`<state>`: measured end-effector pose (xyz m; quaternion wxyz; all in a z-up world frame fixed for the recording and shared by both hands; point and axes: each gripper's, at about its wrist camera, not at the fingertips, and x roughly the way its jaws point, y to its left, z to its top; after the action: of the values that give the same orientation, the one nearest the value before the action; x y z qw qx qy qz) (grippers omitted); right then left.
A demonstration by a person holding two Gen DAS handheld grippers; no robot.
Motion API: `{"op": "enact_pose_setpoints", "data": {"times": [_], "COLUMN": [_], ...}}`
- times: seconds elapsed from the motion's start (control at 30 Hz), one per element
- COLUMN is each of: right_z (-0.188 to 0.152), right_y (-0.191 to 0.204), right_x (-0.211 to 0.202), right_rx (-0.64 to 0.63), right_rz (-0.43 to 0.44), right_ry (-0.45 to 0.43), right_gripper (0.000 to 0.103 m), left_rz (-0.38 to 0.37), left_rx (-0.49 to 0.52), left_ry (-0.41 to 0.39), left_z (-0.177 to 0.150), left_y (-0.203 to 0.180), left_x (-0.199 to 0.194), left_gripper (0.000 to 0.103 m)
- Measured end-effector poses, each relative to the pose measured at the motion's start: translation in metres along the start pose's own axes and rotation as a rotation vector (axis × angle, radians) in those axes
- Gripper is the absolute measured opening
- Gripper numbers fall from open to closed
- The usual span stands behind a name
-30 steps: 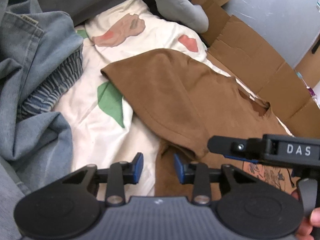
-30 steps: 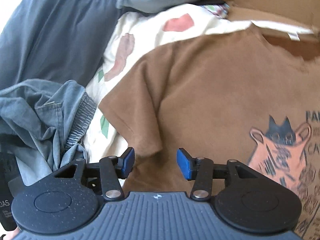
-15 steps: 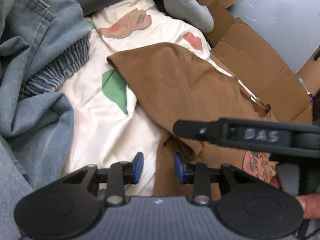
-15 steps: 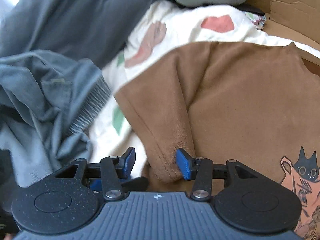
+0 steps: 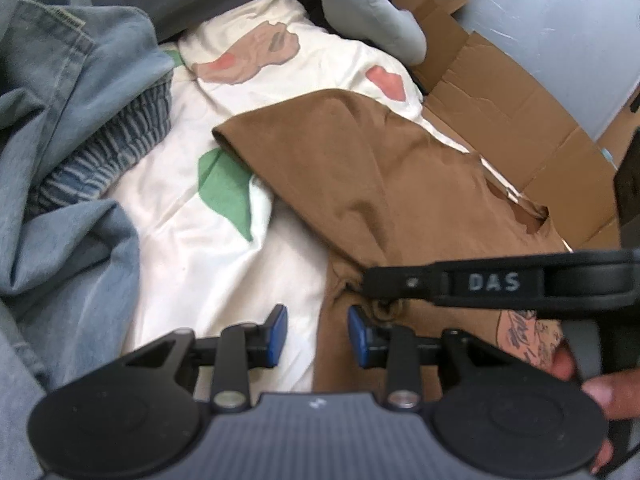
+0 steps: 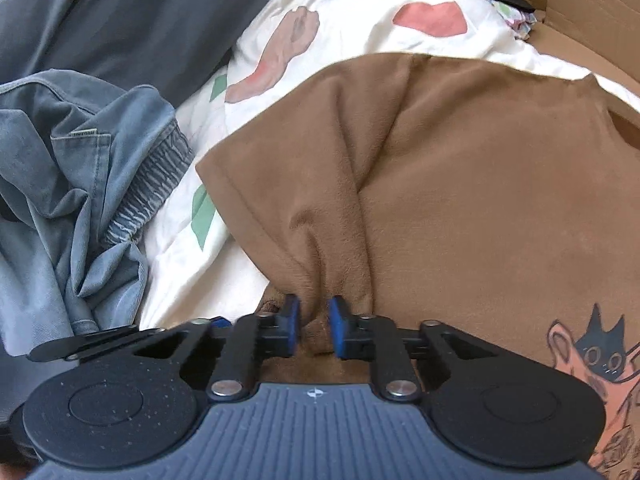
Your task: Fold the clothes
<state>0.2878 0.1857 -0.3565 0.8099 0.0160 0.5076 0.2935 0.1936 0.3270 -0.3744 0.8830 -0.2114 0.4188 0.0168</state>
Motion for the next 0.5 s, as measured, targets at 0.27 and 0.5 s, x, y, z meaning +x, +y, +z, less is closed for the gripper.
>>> {"op": "enact_pose_setpoints", "data": {"times": [0.27,0.5], "right_z": [0.006,-0.009], "right_y": [-0.021,-0.055], "right_x": [-0.026,-0.037], "right_rx": [0.103,0.298], "right_rz": [0.017,0.015], "right_ry": [-0.039,-0.058], "right_gripper": [0.004,0.001], "left_rz": [0.03,0.048], "left_rx": [0.024,-0.035], "left_ry": [-0.021,-0.056], "left_z": [0.005,0.004], "left_y": [-0.007,0.0], "left_x": [0.009,0.003], "left_gripper": [0.012,0.006]}}
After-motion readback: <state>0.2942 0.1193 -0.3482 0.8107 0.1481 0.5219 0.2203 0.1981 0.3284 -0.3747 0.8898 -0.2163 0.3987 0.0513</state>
